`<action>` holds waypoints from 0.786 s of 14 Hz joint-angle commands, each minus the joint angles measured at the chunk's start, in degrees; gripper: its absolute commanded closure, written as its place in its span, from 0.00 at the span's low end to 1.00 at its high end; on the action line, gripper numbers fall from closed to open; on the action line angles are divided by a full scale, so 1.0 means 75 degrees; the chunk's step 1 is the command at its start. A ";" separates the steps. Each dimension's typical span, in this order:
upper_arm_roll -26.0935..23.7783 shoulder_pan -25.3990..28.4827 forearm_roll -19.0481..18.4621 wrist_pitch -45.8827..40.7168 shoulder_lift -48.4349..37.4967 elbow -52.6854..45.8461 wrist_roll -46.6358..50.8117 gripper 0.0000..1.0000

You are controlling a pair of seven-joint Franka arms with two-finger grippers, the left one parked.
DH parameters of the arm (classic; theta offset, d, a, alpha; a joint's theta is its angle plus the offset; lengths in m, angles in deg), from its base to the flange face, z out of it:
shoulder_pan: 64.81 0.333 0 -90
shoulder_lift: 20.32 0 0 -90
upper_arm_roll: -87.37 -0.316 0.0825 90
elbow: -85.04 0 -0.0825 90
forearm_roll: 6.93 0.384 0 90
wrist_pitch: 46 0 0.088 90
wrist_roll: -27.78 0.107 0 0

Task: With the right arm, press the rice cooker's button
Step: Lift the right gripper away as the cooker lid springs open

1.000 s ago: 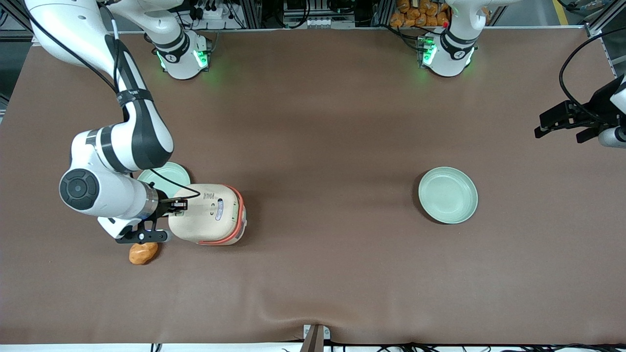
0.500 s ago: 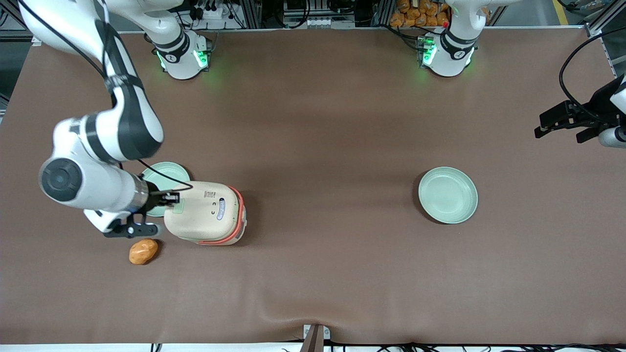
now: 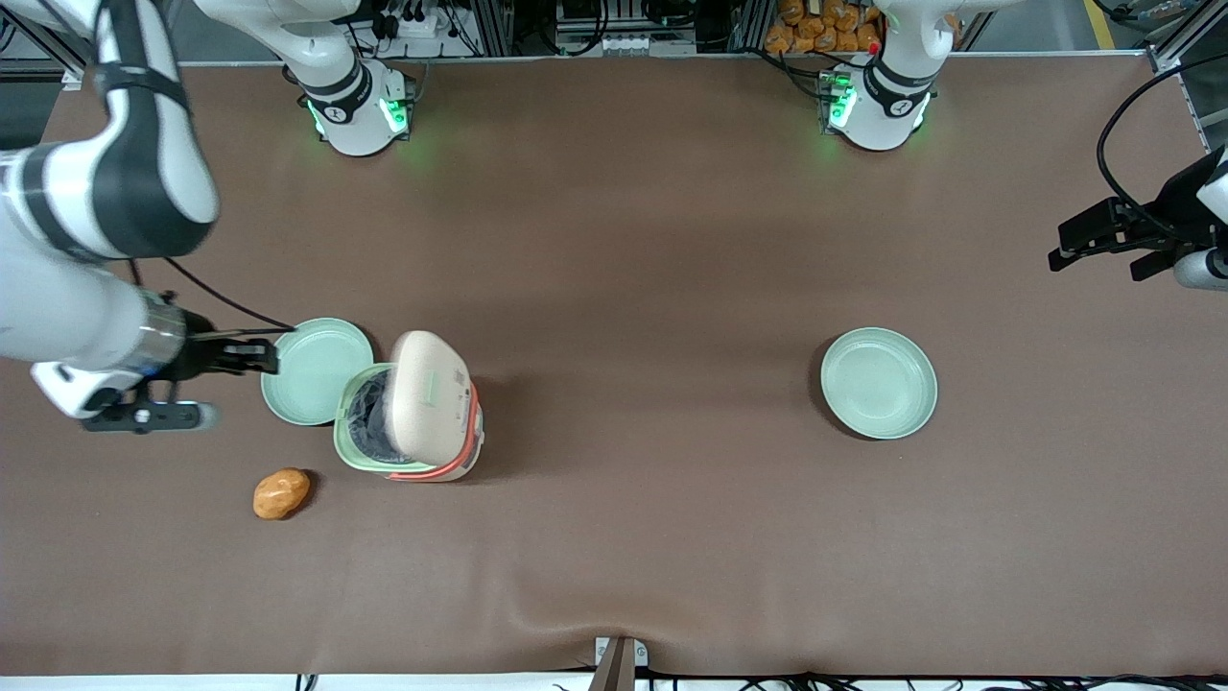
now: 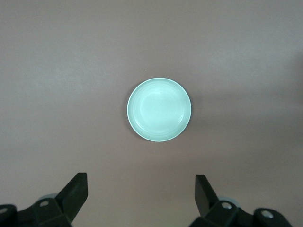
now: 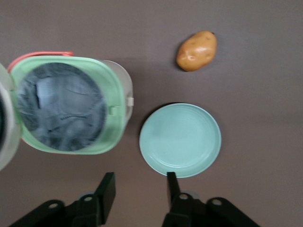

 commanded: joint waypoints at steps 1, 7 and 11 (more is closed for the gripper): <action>-0.0085 -0.0499 0.0075 -0.0458 -0.0557 0.0236 -0.0454 0.00; -0.0026 -0.0652 -0.0054 -0.1466 -0.1812 0.0213 -0.0560 0.00; 0.0103 -0.0582 -0.0066 -0.2087 -0.2504 0.0015 -0.0549 0.00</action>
